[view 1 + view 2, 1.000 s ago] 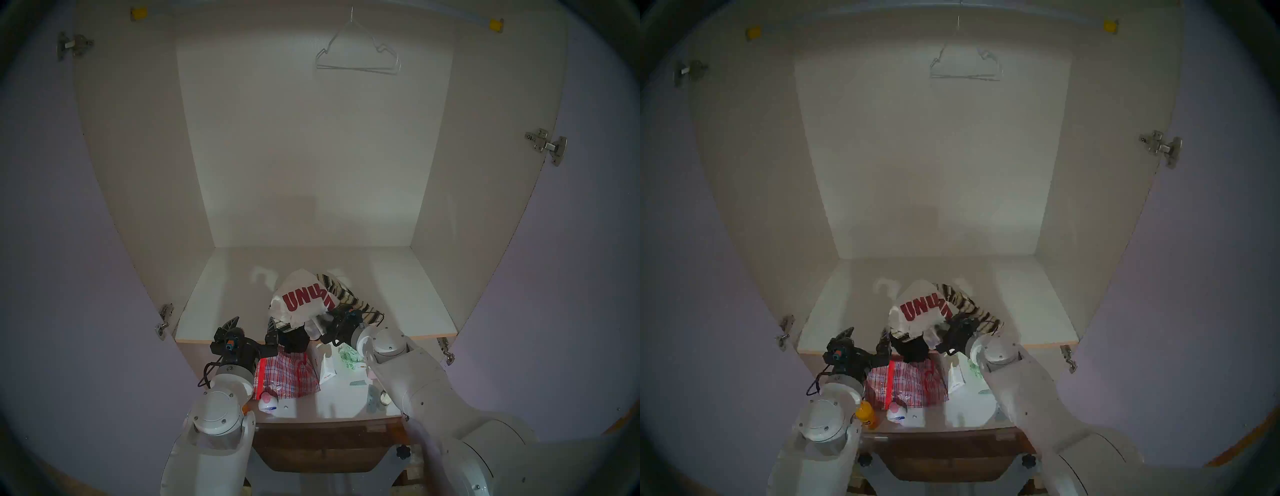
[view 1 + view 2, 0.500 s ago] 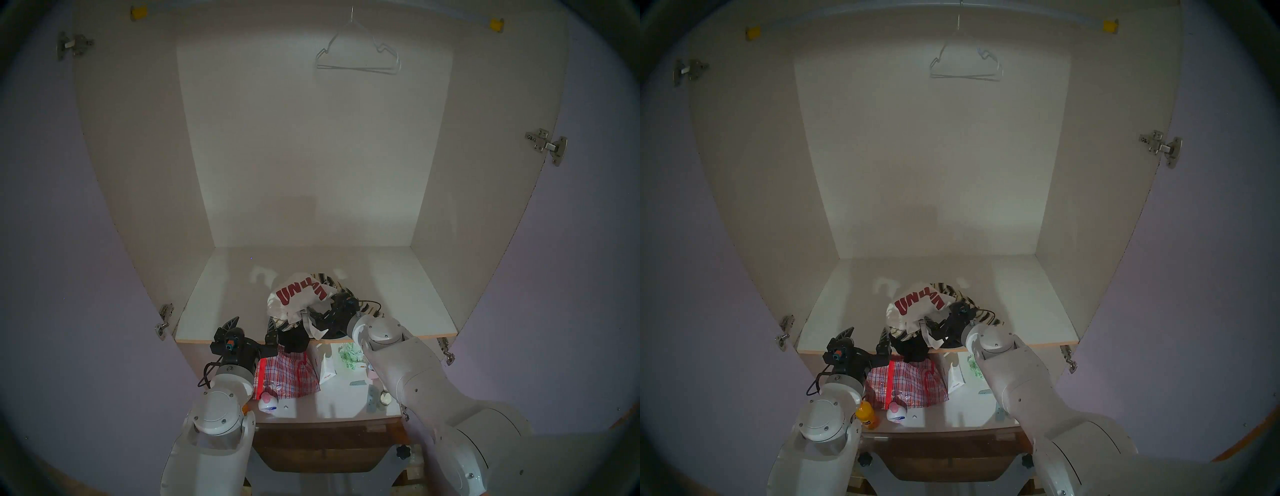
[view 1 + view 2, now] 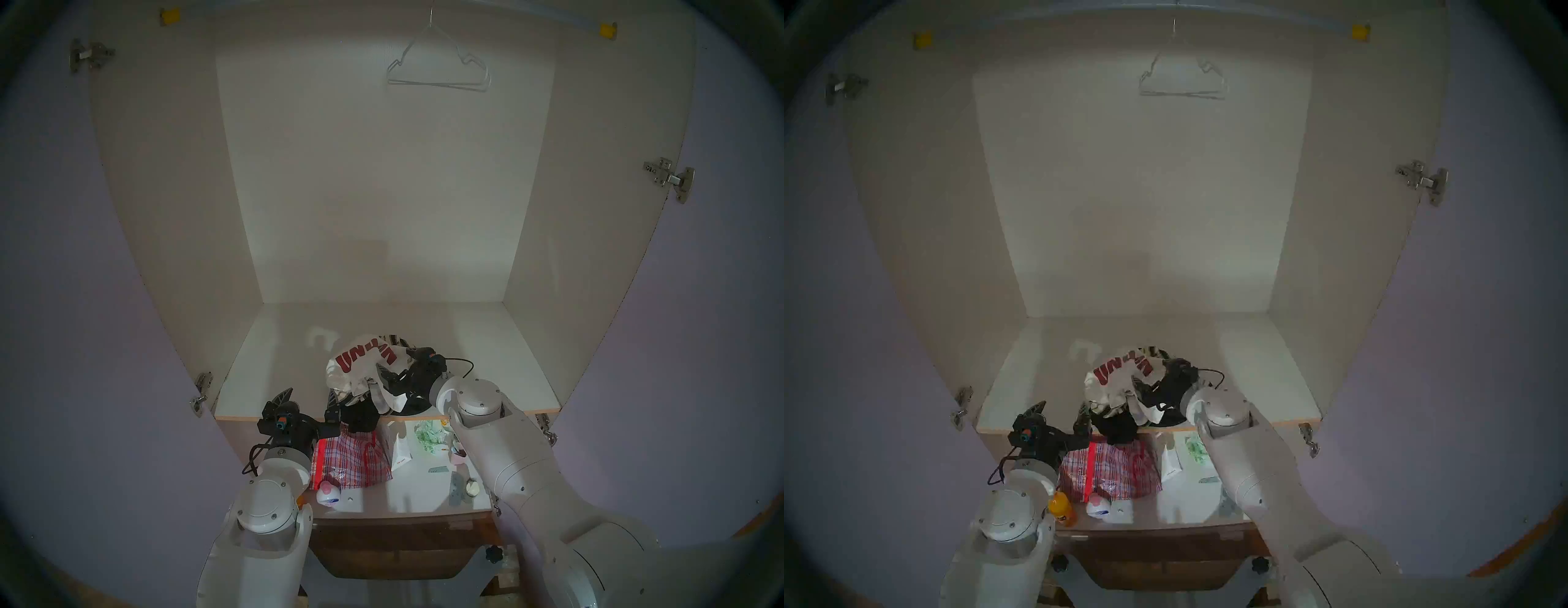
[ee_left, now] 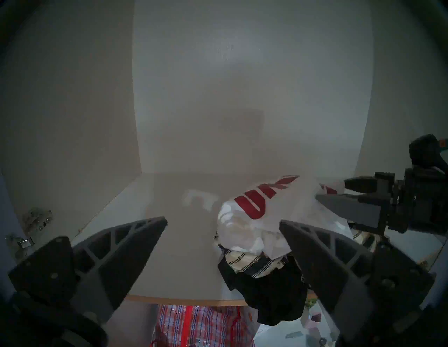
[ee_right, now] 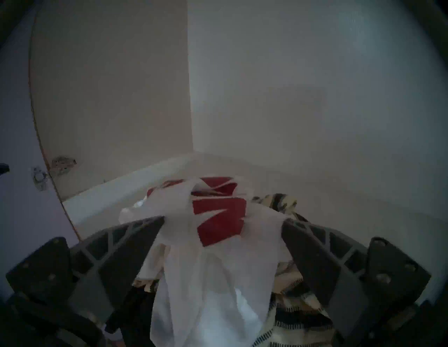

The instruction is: Sort tops into two piles: light colors and dark colors

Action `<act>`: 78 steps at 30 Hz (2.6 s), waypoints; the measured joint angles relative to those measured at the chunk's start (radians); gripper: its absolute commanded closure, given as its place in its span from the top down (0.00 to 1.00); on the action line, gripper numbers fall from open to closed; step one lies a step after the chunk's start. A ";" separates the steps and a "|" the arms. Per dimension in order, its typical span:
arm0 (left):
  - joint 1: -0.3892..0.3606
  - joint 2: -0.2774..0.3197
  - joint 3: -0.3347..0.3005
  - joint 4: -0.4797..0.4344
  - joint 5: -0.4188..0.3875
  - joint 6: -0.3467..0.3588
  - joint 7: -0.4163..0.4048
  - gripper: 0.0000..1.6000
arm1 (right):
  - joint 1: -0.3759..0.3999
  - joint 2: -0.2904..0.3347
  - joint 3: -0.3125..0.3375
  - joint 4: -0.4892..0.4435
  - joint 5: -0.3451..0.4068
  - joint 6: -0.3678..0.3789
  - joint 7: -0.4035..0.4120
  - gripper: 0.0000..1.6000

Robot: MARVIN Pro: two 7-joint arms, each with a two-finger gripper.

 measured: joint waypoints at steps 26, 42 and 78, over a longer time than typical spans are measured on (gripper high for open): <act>0.000 0.000 0.000 0.000 0.000 0.000 0.000 1.00 | -0.076 -0.007 0.028 -0.262 -0.012 -0.079 -0.087 0.00; -0.001 0.000 0.000 0.002 0.000 0.000 0.001 1.00 | 0.056 -0.023 0.121 -0.264 -0.046 -0.074 -0.226 0.00; 0.000 0.000 0.001 0.001 0.000 0.000 0.001 1.00 | 0.113 0.049 0.423 0.068 -0.072 -0.018 -0.364 0.00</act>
